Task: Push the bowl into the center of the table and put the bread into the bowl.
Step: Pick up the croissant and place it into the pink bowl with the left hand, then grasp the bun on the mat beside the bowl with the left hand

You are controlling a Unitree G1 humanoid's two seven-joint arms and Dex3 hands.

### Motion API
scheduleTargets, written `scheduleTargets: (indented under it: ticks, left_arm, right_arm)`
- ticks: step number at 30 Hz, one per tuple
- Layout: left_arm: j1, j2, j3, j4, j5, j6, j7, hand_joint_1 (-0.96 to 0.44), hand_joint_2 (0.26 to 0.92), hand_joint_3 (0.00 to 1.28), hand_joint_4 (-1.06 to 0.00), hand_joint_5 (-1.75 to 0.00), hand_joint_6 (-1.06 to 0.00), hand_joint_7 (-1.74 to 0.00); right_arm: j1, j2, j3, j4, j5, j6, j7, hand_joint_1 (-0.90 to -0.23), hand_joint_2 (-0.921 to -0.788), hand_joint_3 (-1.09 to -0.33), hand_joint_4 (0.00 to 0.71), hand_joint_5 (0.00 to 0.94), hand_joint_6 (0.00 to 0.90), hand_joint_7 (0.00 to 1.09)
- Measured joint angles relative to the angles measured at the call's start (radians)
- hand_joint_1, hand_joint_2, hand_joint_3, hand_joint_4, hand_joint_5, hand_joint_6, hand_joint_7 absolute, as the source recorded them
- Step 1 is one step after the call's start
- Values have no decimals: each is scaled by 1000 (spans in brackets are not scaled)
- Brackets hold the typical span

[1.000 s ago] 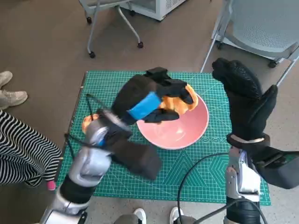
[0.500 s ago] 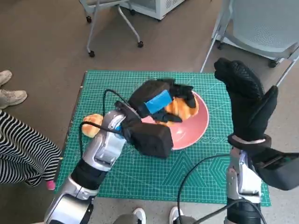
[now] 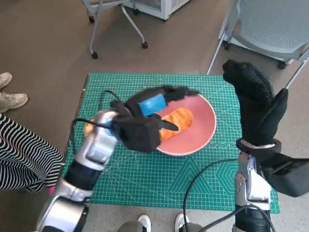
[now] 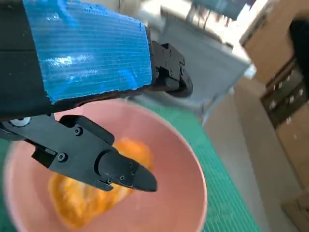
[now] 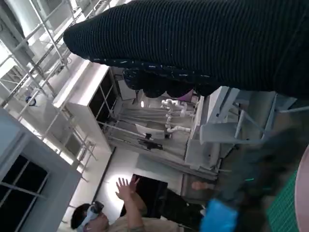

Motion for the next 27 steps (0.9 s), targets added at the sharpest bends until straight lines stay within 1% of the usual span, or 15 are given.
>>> scheduleTargets:
  ticks: [5, 13, 15, 18, 20, 23, 25, 26, 27]
  left_arm:
    - [32, 44, 54, -125, -24, 25, -17, -626, 921, 64, -87, -10, -196, -153]
    - [108, 148, 157, -252, -85, 42, -62, -574, 910, 29, -106, -13, -218, -172]
    - [122, 183, 188, -272, -93, 43, -71, -561, 903, 12, -116, -10, -157, -316]
    - [138, 233, 233, -287, -103, 42, -81, -542, 878, 4, -127, -10, -110, -430]
    - [149, 268, 260, -288, -113, 42, -87, -525, 857, 2, -133, -8, -129, -403]
    - [170, 315, 294, -288, -117, 43, -94, -471, 806, 0, -142, -4, -194, -284]
    - [185, 347, 311, -287, -117, 48, -101, -434, 777, 1, -145, -2, -230, -216]
    - [190, 360, 318, -287, -117, 51, -107, -403, 757, 2, -145, -1, -245, -187]
    - [196, 376, 323, -287, -117, 55, -114, -315, 729, 6, -142, -1, -251, -164]
  right_arm:
    - [0, 1, 2, 2, -6, -4, 0, -670, -921, -687, 180, 1, 52, 566]
    - [-2, 1, 5, 11, -6, -10, 0, -670, -921, -688, 180, 1, 53, 566]
    - [-2, 1, 5, 13, -5, -10, 0, -669, -921, -688, 180, 1, 53, 566]
    - [-2, 2, 6, 16, -4, -11, 0, -668, -921, -688, 181, 1, 53, 567]
    - [-2, 2, 7, 18, -3, -12, 1, -667, -921, -688, 181, 1, 54, 567]
    - [-2, 2, 7, 19, 0, -13, 5, -666, -921, -687, 181, 1, 54, 567]
    - [-2, 1, 7, 21, 8, -13, 8, -666, -921, -687, 181, 1, 54, 567]
    - [-2, 1, 7, 23, 11, -13, 10, -666, -921, -687, 181, 1, 54, 567]
    - [-3, 1, 7, 24, 17, -13, 11, -666, -921, -687, 181, 1, 54, 567]
